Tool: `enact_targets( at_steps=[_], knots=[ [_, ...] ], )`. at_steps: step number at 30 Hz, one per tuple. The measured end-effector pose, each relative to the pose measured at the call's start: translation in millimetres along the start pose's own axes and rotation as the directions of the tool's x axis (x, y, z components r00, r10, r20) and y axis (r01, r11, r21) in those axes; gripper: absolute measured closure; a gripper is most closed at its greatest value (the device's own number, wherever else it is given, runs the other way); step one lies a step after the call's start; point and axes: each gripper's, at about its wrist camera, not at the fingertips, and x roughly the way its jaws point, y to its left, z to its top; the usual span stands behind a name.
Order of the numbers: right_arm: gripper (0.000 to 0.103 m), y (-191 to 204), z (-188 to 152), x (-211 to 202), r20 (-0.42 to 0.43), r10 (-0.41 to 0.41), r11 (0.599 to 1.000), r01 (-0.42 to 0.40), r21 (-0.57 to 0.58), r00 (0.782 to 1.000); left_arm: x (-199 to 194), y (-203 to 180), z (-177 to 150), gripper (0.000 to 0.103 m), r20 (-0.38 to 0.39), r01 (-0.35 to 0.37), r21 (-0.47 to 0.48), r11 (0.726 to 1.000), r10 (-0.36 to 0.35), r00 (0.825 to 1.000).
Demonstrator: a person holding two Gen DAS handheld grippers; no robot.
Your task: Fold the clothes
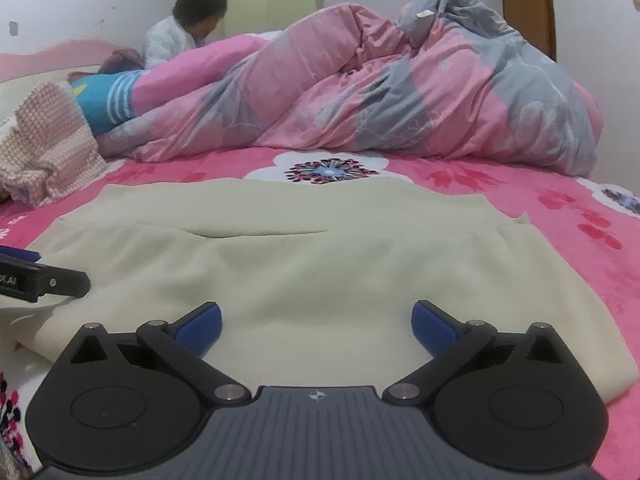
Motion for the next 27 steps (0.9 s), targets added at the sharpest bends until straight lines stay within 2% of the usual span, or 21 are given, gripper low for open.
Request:
enact_targets(
  at_steps=[8, 11, 14, 16, 18, 21, 23, 24, 26, 27],
  knots=[
    [0.002, -1, 5, -1, -0.029, -0.002, 1.0, 0.001, -0.012, 1.0, -4, 2, -4, 0.0, 0.034, 0.017, 0.003, 1.0, -0.017, 0.999],
    [0.002, 2, 18, -9, -0.025, -0.016, 1.0, 0.015, -0.027, 1.0, -14, 10, -6, 0.0, 0.092, 0.06, -0.019, 0.998, -0.058, 0.994],
    [0.003, 5, 32, -21, 0.037, -0.004, 0.999, 0.005, -0.042, 0.999, -24, 18, 0, 0.0, 0.169, 0.114, -0.051, 0.992, -0.104, 0.98],
    [0.01, 7, 40, -26, 0.073, 0.009, 0.998, -0.005, -0.057, 0.997, -27, 22, 6, 0.0, 0.209, 0.139, -0.059, 0.989, -0.124, 0.97],
    [0.028, 6, 47, -19, 0.07, 0.008, 0.997, -0.003, -0.072, 0.998, -21, 21, 12, 0.0, 0.217, 0.119, -0.037, 0.992, -0.108, 0.97],
    [0.041, 2, 48, 1, 0.036, -0.001, 0.997, 0.004, -0.077, 0.999, -7, 23, 14, 0.0, 0.206, 0.081, -0.008, 0.997, -0.077, 0.976],
    [0.046, -6, 41, 21, -0.022, -0.004, 0.998, 0.002, -0.063, 1.0, 7, 30, 9, 0.0, 0.158, 0.057, -0.026, 0.998, -0.052, 0.986],
    [0.046, -10, 35, 31, -0.053, -0.011, 0.998, 0.008, -0.062, 0.999, 14, 35, 7, 0.0, 0.132, 0.056, -0.047, 0.997, -0.049, 0.99],
    [0.046, -16, 28, 36, -0.039, 0.013, 0.999, -0.014, -0.047, 0.999, 16, 45, 3, 0.0, 0.139, 0.098, -0.093, 0.991, -0.084, 0.987],
    [0.049, -17, 32, 34, -0.053, 0.011, 0.999, -0.013, -0.044, 0.999, 15, 46, 3, 0.0, 0.144, 0.105, -0.094, 0.99, -0.091, 0.985]
  ],
)
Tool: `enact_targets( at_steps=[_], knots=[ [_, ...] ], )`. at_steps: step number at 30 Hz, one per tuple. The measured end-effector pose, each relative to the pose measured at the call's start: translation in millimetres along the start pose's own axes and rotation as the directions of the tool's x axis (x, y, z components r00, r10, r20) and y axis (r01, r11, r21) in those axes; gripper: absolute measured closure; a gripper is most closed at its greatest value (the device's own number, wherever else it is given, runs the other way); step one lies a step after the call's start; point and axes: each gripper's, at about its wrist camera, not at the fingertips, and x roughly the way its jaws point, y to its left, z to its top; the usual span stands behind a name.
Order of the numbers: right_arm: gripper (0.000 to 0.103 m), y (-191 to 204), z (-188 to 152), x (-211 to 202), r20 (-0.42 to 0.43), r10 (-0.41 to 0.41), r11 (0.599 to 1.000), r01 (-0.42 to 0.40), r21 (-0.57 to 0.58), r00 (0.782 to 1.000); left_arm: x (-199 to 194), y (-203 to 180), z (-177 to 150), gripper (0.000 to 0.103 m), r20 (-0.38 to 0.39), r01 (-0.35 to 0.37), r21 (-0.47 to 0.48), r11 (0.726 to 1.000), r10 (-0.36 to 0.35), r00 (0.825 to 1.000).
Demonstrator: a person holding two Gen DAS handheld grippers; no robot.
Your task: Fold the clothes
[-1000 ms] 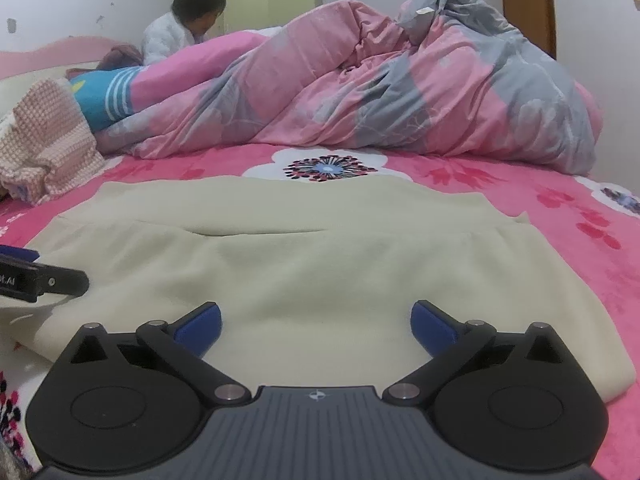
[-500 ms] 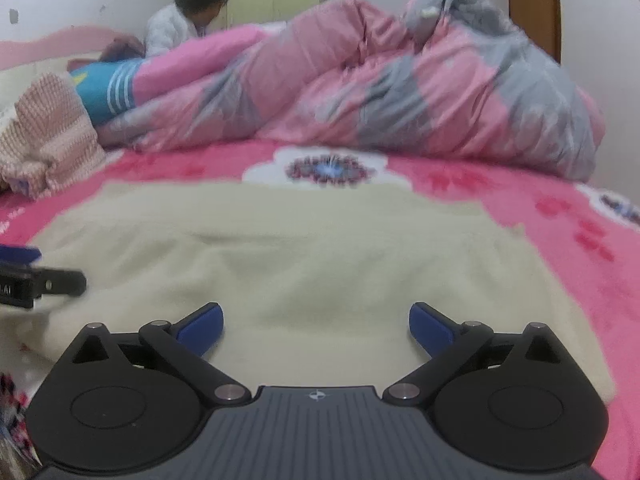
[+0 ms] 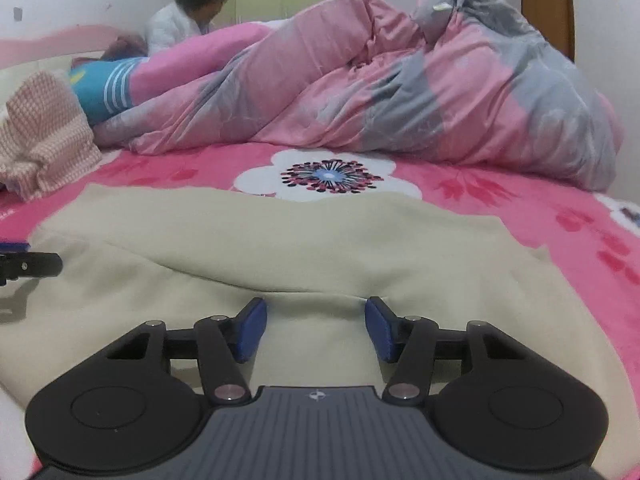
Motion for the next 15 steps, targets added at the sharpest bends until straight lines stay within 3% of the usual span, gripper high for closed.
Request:
enact_targets(
  at_steps=[5, 8, 10, 12, 15],
  knots=[
    [0.063, -11, 26, -11, 0.029, -0.017, 0.999, 0.016, 0.031, 0.999, 0, 0, -3, 0.0, 0.014, 0.007, 0.012, 1.0, -0.007, 1.0],
    [0.064, -28, 22, 19, -0.028, -0.041, 0.998, 0.042, 0.053, 0.999, 0, 1, -3, 0.0, 0.018, 0.012, 0.01, 1.0, -0.012, 1.0],
    [0.065, -38, 27, 24, -0.05, -0.012, 0.991, 0.018, 0.13, 0.999, 0, 2, -3, 0.0, 0.018, 0.013, 0.009, 1.0, -0.014, 1.0],
    [0.074, -35, 42, 18, -0.078, -0.043, 0.986, 0.055, 0.16, 0.996, -1, 2, -4, 0.0, 0.021, 0.012, 0.008, 1.0, -0.012, 1.0],
    [0.075, -24, 56, 9, -0.033, 0.006, 0.988, -0.001, 0.153, 0.999, -2, 1, -5, 0.0, 0.025, 0.009, 0.009, 1.0, -0.009, 1.0]
  ],
)
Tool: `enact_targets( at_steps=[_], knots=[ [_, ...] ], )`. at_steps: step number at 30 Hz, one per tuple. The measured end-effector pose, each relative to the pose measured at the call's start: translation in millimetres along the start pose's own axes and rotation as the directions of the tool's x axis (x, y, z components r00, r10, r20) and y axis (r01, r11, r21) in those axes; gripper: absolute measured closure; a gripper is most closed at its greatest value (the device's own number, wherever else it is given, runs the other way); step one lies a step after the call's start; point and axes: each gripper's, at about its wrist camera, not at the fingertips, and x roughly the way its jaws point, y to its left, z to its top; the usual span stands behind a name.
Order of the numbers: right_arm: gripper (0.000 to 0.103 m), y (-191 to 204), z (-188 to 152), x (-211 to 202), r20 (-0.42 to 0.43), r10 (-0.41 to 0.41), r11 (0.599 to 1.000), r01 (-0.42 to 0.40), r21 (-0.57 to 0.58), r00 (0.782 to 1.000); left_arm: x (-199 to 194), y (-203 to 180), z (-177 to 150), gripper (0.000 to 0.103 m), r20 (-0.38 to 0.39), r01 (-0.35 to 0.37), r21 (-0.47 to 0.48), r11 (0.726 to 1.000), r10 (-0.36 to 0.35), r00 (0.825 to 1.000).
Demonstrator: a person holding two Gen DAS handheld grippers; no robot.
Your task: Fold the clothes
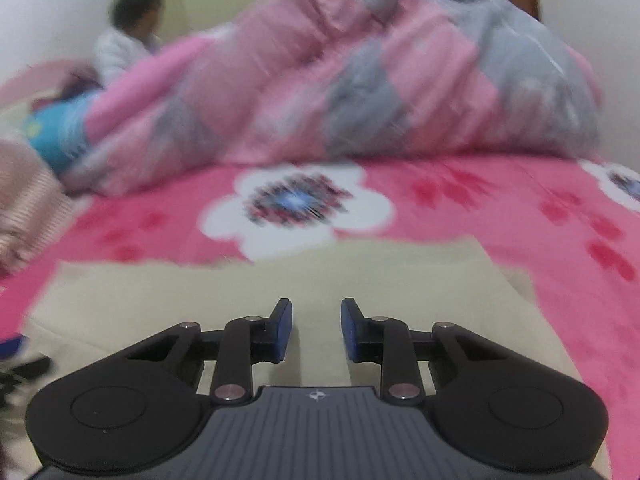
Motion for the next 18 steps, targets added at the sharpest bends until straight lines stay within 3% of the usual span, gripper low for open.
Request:
enact_targets(
  at_steps=[4, 5, 8, 10, 14, 17, 18],
  knots=[
    [0.073, 14, -9, 41, -0.065, -0.075, 0.993, 0.069, -0.1, 0.995, -1, 1, -1, 0.0, 0.009, 0.005, -0.004, 1.0, -0.005, 1.0],
    [0.073, 13, -12, 48, -0.044, -0.082, 0.991, 0.077, -0.106, 0.996, -1, 1, -2, 0.0, 0.012, 0.006, -0.004, 1.0, -0.006, 1.0],
    [0.073, 14, 1, 40, -0.07, -0.091, 0.994, 0.086, -0.073, 0.993, -2, 3, -3, 0.0, 0.024, 0.014, -0.012, 1.0, -0.014, 1.0],
    [0.073, 9, 6, 26, -0.043, -0.106, 0.993, 0.103, -0.058, 0.993, -3, 4, -3, 0.0, 0.03, 0.02, -0.019, 1.0, -0.02, 0.999],
    [0.073, -22, 3, -7, 0.023, -0.194, 0.981, 0.194, -0.007, 0.981, -3, 3, -3, 0.0, 0.036, 0.019, -0.018, 1.0, -0.019, 0.999],
    [0.072, -64, -22, 12, -0.05, -0.294, 0.956, 0.294, 0.001, 0.955, -3, 2, -4, 0.0, 0.039, 0.018, -0.013, 1.0, -0.017, 0.999],
    [0.072, -76, -30, 11, -0.018, -0.248, 0.968, 0.249, 0.043, 0.969, -3, 2, -4, 0.0, 0.038, 0.018, -0.013, 1.0, -0.017, 0.999]
  ],
)
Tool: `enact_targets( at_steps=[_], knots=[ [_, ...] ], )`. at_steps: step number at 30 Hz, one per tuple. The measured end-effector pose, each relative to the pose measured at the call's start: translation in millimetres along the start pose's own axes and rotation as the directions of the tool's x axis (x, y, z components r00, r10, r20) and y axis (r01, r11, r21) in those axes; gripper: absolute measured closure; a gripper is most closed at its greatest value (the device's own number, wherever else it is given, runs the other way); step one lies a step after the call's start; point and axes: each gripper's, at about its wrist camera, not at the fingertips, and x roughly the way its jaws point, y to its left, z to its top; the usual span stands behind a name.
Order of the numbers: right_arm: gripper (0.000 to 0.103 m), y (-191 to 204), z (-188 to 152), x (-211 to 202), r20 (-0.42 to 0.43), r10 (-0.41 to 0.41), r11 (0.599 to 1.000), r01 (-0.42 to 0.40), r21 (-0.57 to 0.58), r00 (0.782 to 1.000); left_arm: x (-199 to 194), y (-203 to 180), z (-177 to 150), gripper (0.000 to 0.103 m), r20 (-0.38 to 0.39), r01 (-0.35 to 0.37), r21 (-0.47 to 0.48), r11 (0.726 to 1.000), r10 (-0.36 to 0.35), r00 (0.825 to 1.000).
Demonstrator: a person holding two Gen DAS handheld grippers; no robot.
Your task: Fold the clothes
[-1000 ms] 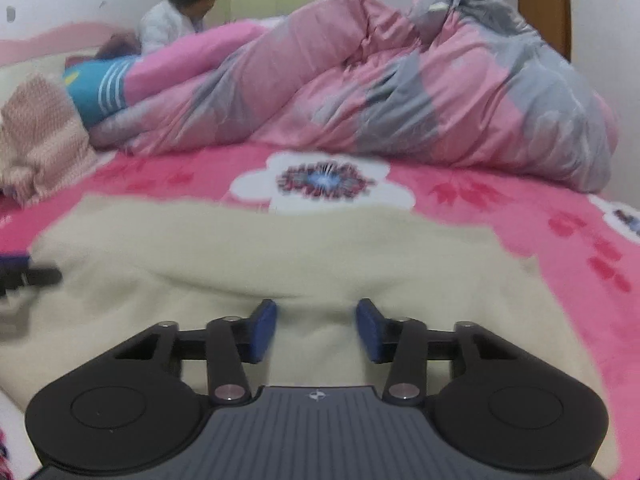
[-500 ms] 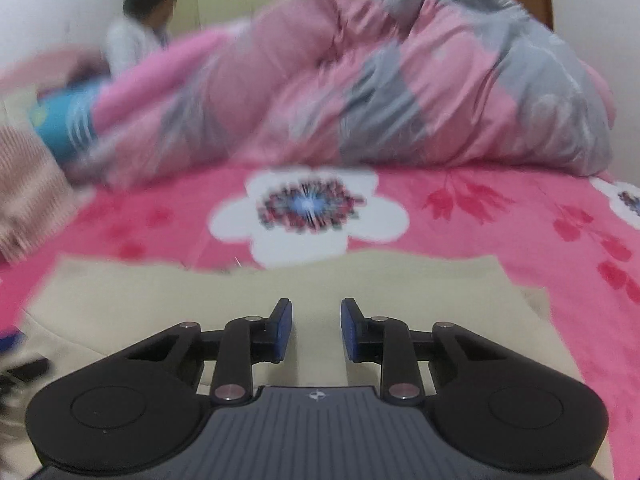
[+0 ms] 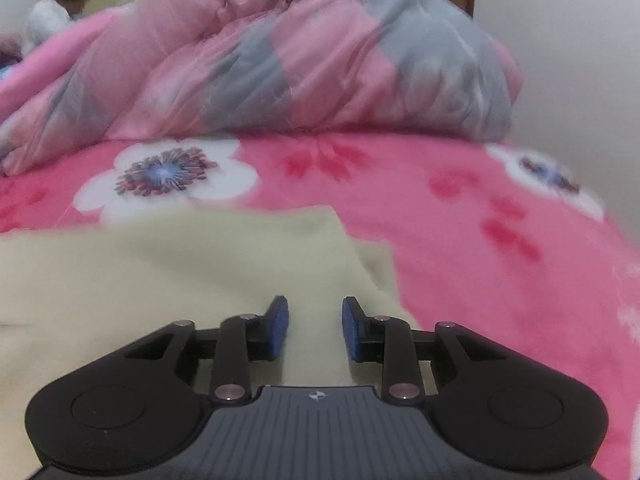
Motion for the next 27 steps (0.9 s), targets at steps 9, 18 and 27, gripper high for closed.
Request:
enact_targets(
  at_steps=[9, 18, 27],
  knots=[
    [0.073, -35, 12, -77, 0.116, 0.022, 0.986, -0.041, 0.163, 0.993, 1, -1, -1, 0.0, 0.001, -0.008, 0.002, 1.0, 0.008, 1.0],
    [0.075, -43, -32, -70, 0.027, -0.026, 0.989, 0.021, 0.149, 0.999, -10, -10, 9, 0.0, -0.04, -0.081, 0.042, 0.996, 0.082, 0.996],
    [0.076, 56, -72, -115, 0.064, 0.187, 0.972, -0.176, -0.155, 0.98, -37, -85, -18, 0.0, -0.024, 0.021, 0.325, 0.945, -0.014, 1.0]
  ],
)
